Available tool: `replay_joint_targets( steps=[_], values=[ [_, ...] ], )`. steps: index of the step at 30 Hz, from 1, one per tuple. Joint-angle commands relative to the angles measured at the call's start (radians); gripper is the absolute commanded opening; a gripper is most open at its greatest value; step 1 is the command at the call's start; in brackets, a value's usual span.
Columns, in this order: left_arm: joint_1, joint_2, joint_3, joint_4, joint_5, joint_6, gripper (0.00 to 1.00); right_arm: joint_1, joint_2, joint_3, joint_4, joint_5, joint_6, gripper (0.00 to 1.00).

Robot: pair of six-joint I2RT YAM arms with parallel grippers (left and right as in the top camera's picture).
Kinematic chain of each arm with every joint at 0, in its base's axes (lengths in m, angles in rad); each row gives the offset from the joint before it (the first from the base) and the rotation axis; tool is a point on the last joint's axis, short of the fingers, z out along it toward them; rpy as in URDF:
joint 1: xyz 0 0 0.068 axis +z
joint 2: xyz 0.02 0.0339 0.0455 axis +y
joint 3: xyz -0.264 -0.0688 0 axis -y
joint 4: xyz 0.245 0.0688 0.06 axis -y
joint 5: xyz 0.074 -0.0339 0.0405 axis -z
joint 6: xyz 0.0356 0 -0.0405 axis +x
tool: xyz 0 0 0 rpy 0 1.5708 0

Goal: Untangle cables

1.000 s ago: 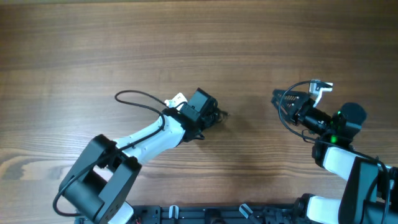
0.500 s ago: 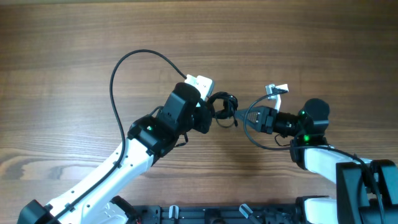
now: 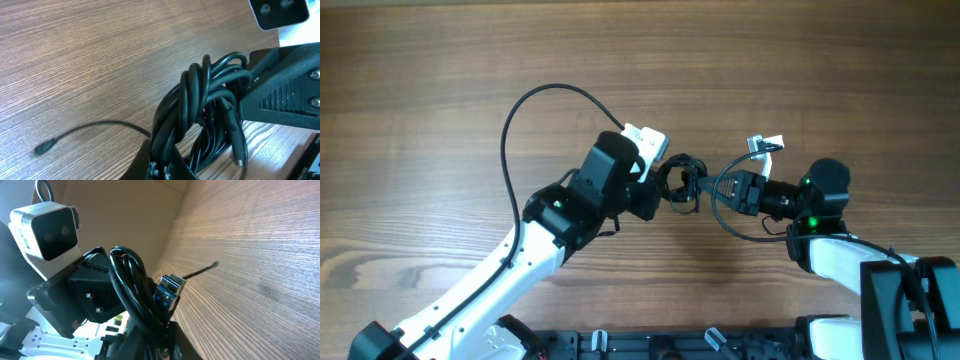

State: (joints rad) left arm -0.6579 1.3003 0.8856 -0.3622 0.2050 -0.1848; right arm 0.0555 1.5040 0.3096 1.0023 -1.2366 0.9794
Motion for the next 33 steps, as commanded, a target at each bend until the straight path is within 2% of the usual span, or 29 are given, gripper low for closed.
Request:
replay_joint_targets(
  steps=[1, 4, 9, 14, 15, 16, 19, 21, 25, 27, 29, 33],
  values=[
    [-0.011, 0.002, 0.003, 0.005, -0.08, -0.092, 0.04, 0.005, -0.012, 0.009, 0.007, 0.005, 0.017, 0.36],
    [-0.011, 0.002, 0.003, 0.008, -0.265, -0.241, 0.04, 0.005, -0.012, 0.009, 0.007, 0.005, 0.016, 0.45],
    [-0.024, 0.002, 0.003, 0.023, -0.274, -0.254, 0.04, 0.011, -0.012, 0.009, 0.006, 0.014, 0.018, 0.48],
    [-0.063, 0.002, 0.003, 0.023, -0.274, -0.269, 0.04, 0.089, -0.012, 0.009, 0.006, 0.116, 0.048, 0.48],
    [-0.07, 0.002, 0.003, 0.023, -0.274, -0.269, 0.04, 0.106, -0.012, 0.009, 0.006, 0.131, 0.053, 0.44],
    [-0.075, 0.002, 0.003, 0.023, -0.274, -0.269, 0.04, 0.121, -0.012, 0.009, 0.006, 0.143, 0.06, 0.29],
    [-0.076, 0.002, 0.003, 0.021, -0.274, -0.269, 0.04, 0.127, -0.012, 0.01, 0.048, 0.148, 0.163, 0.05],
    [-0.08, 0.003, 0.003, 0.021, -0.273, -0.269, 0.04, 0.127, -0.012, 0.01, 0.165, 0.148, 0.277, 0.05],
    [-0.104, 0.014, 0.003, 0.021, -0.274, -0.268, 0.04, 0.127, -0.012, 0.01, 0.328, 0.151, 0.397, 0.05],
    [-0.115, 0.016, 0.003, 0.021, -0.273, -0.268, 0.04, 0.127, -0.012, 0.01, 0.315, 0.169, 0.384, 0.05],
    [-0.13, 0.016, 0.003, 0.022, -0.265, -0.268, 0.04, 0.127, -0.011, 0.01, 0.231, 0.209, 0.347, 0.05],
    [-0.139, 0.016, 0.003, 0.042, -0.165, -0.269, 0.04, 0.127, -0.011, 0.01, 0.118, 0.248, 0.277, 0.04]
  ],
)
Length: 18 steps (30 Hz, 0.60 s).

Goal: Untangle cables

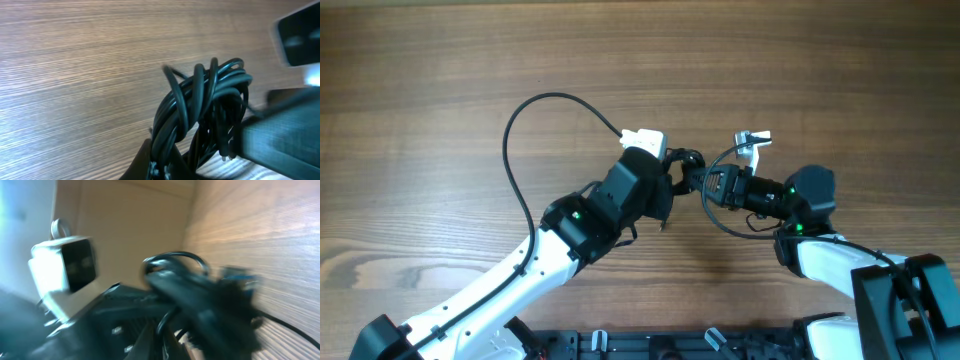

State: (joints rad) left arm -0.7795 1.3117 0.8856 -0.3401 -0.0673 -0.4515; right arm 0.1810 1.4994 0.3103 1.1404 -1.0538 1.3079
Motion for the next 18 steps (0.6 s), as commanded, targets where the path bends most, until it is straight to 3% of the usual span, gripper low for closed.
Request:
replay_joint_targets(
  steps=[1, 10, 13, 16, 18],
  values=[
    [-0.017, 0.004, 0.003, 0.032, 0.143, -0.002, 0.04, 0.001, -0.007, 0.009, -0.021, 0.071, -0.051, 0.05],
    [-0.017, 0.004, 0.003, 0.094, 0.381, 0.032, 0.04, 0.001, -0.007, 0.009, -0.166, 0.205, -0.109, 0.07],
    [-0.016, 0.005, 0.003, 0.094, 0.414, 0.055, 0.04, 0.001, -0.007, 0.009, -0.129, 0.193, -0.103, 0.31],
    [0.009, 0.005, 0.003, 0.095, 0.358, 0.039, 0.04, -0.004, -0.007, 0.009, -0.124, 0.177, -0.1, 0.5],
    [0.053, 0.004, 0.003, 0.094, 0.292, -0.042, 0.04, -0.035, -0.007, 0.009, -0.124, 0.14, -0.087, 0.72]
  ],
)
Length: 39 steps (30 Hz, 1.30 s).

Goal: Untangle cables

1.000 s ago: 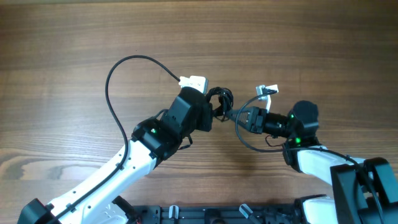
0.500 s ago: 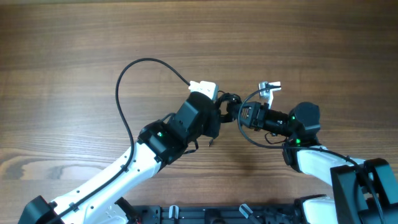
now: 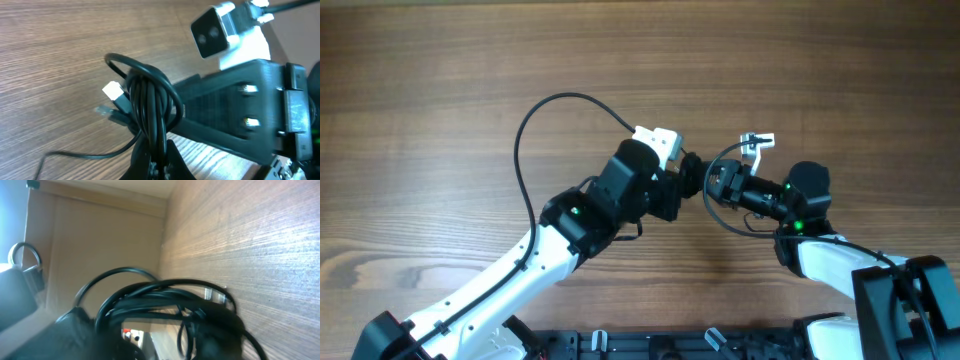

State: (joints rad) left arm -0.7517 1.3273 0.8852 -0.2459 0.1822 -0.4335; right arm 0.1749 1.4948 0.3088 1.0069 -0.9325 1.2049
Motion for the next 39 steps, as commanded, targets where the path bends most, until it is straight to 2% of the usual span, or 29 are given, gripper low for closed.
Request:
replay_joint_targets(
  steps=[1, 4, 7, 10, 12, 14, 15, 16, 21, 24, 27, 29, 30, 31, 32, 34, 35, 39],
  values=[
    [0.061, -0.012, 0.003, 0.001, 0.021, -0.116, 0.04, -0.059, -0.003, 0.01, 0.01, -0.013, 0.04, 0.76],
    [0.158, -0.012, 0.003, 0.017, 0.014, -0.288, 0.04, -0.132, -0.003, 0.01, 0.009, -0.072, 0.043, 0.86],
    [0.24, -0.012, 0.003, 0.07, 0.013, -0.532, 0.04, -0.138, -0.003, 0.01, 0.009, -0.101, -0.031, 0.92],
    [0.305, -0.012, 0.003, 0.16, 0.014, -0.844, 0.04, -0.077, -0.003, 0.01, 0.006, -0.087, -0.095, 1.0],
    [0.311, -0.012, 0.003, 0.195, 0.014, -1.017, 0.04, -0.027, -0.003, 0.01, 0.005, -0.039, -0.168, 1.0],
    [0.309, -0.012, 0.003, 0.205, 0.028, -1.263, 0.04, 0.032, -0.003, 0.01, 0.007, 0.044, -0.221, 1.0],
    [0.307, -0.012, 0.003, 0.206, 0.049, -1.332, 0.04, 0.058, -0.003, 0.01, 0.011, 0.086, -0.24, 1.0],
    [0.306, -0.012, 0.003, 0.206, 0.084, -1.382, 0.04, 0.1, -0.003, 0.01, 0.013, 0.163, -0.28, 1.0],
    [0.282, -0.012, 0.003, 0.206, 0.243, -1.462, 0.04, 0.239, -0.003, 0.01, 0.014, 0.467, -0.461, 1.0],
    [0.273, -0.012, 0.003, 0.206, 0.309, -1.46, 0.04, 0.275, -0.003, 0.01, 0.015, 0.627, -0.473, 0.98],
    [0.269, -0.012, 0.003, 0.206, 0.366, -1.46, 0.04, 0.28, -0.003, 0.01, 0.016, 0.716, -0.473, 0.88],
    [0.269, -0.012, 0.003, 0.206, 0.401, -1.46, 0.04, 0.28, -0.003, 0.01, 0.018, 0.757, -0.473, 0.86],
    [0.269, -0.012, 0.003, 0.206, 0.413, -1.461, 0.04, 0.28, -0.003, 0.01, 0.023, 0.761, -0.473, 0.8],
    [0.269, -0.012, 0.003, 0.206, 0.414, -1.46, 0.04, 0.28, -0.003, 0.01, 0.026, 0.755, -0.473, 0.65],
    [0.269, -0.012, 0.003, 0.206, 0.412, -1.461, 0.04, 0.28, -0.003, 0.01, 0.028, 0.733, -0.472, 0.44],
    [0.273, -0.012, 0.003, 0.22, 0.403, -1.46, 0.04, 0.28, -0.003, 0.01, 0.028, 0.632, -0.469, 0.15],
    [0.28, -0.012, 0.003, 0.233, 0.386, -1.46, 0.04, 0.28, -0.003, 0.01, 0.028, 0.559, -0.468, 0.05],
    [0.338, -0.012, 0.003, 0.244, 0.307, -1.37, 0.04, 0.266, -0.003, 0.01, 0.008, 0.407, -0.448, 0.05]
  ],
)
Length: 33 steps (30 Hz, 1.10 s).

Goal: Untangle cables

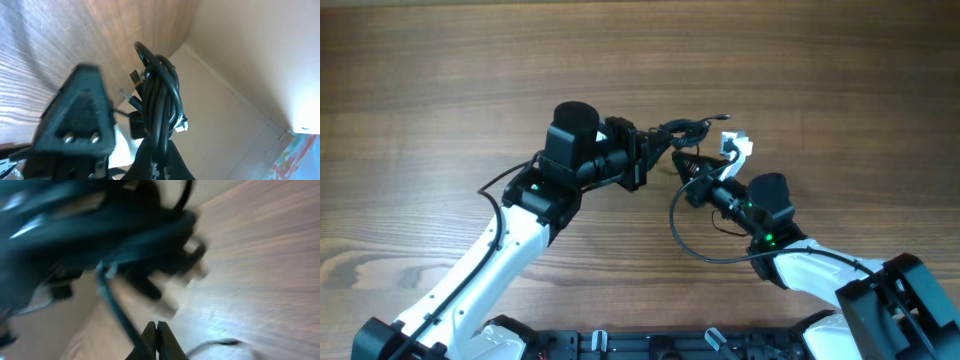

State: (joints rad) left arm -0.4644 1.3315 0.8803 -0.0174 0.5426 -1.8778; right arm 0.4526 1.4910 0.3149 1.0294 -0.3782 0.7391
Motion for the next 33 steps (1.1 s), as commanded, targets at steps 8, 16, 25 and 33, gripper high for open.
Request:
replay_joint_targets(
  steps=[8, 16, 25, 33],
  values=[
    [0.154, -0.016, 0.008, 0.014, -0.053, 0.165, 0.04, -0.109, 0.001, 0.004, -0.129, -0.273, 0.206, 0.05],
    [0.161, -0.016, 0.008, 0.003, 0.002, 0.456, 0.04, -0.214, 0.001, 0.004, -0.128, -0.414, 0.293, 0.49],
    [0.138, -0.015, 0.008, -0.088, 0.086, 1.219, 0.04, -0.365, 0.001, 0.004, 0.026, -0.72, 0.337, 0.92],
    [-0.059, -0.015, 0.008, -0.1, 0.085, 1.817, 0.04, -0.378, 0.001, 0.004, 0.134, -0.777, 0.389, 0.49]
  ],
)
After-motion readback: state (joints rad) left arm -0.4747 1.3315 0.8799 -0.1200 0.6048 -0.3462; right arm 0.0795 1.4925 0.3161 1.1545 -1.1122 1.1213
